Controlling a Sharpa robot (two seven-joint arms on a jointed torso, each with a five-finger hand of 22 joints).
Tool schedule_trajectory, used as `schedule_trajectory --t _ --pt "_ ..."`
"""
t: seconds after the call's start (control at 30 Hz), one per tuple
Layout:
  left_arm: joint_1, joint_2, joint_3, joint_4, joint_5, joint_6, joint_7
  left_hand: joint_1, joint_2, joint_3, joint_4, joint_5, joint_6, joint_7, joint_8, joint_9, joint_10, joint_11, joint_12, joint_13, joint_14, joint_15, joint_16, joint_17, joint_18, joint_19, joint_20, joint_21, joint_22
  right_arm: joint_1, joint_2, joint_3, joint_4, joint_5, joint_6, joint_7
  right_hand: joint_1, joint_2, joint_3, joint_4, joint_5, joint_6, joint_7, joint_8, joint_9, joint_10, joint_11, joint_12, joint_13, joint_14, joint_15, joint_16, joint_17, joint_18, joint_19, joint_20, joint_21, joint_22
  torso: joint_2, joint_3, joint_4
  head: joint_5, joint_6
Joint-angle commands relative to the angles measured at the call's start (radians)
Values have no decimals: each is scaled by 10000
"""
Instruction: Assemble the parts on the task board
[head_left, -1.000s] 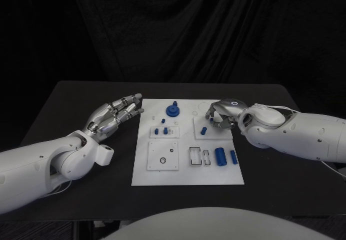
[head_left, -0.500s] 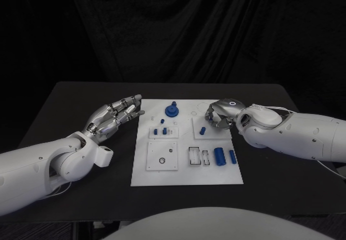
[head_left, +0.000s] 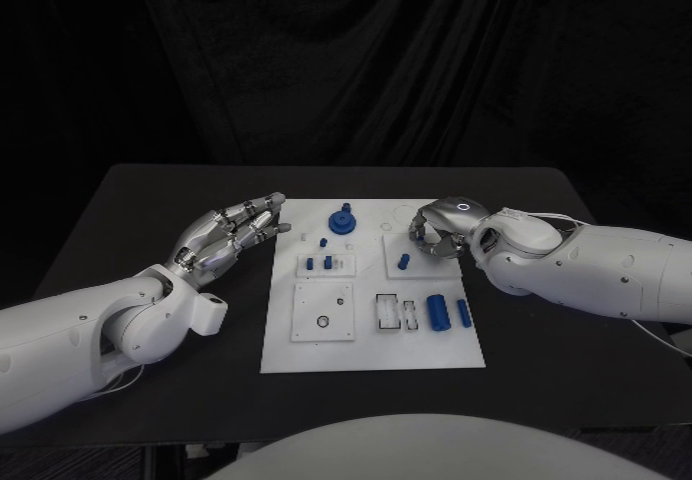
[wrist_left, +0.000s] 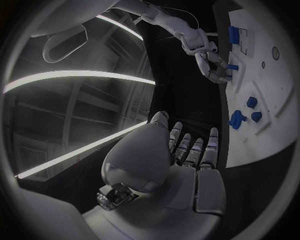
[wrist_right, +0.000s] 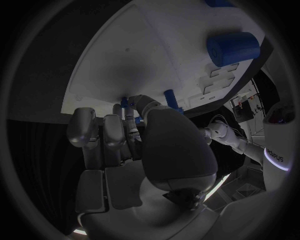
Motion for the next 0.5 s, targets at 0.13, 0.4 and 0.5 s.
schedule_trajectory --t 0.13,0.4,0.5 --pt "-31 58 9 -12 76 141 513 172 -2 -15 -62 91 51 56 30 -13 -74 -35 -13 -3 116 23 53 16 147 143 18 66 36 -39 -26 4 -40 -87 -21 -17 -229 -48 -50 -16 74 -263 -30 84 151 90 0 -117 -103 71 42 -67 -147 -118 93 36 49 1448 -6 3 5 -19 -1" --pt "-58 131 9 -47 76 197 411 249 3 16 -91 163 101 93 38 -15 -93 5 2 1 167 90 81 25 125 248 44 105 91 -77 -16 4 -86 -87 31 -71 -401 -89 -44 5 -116 -520 -328 209 402 165 -12 -235 -274 140 51 -249 -422 -121 196 51 51 1434 -1 7 12 -50 -1" --pt "-67 151 9 -53 76 220 377 286 1 32 -107 194 125 110 43 -16 -88 26 23 4 211 117 102 33 106 299 50 124 113 -90 -13 4 -94 -87 18 -68 -385 -65 -26 -20 -148 -501 -300 282 476 203 -22 -237 -297 157 48 -264 -444 -122 212 51 49 1434 0 11 10 -37 -1"
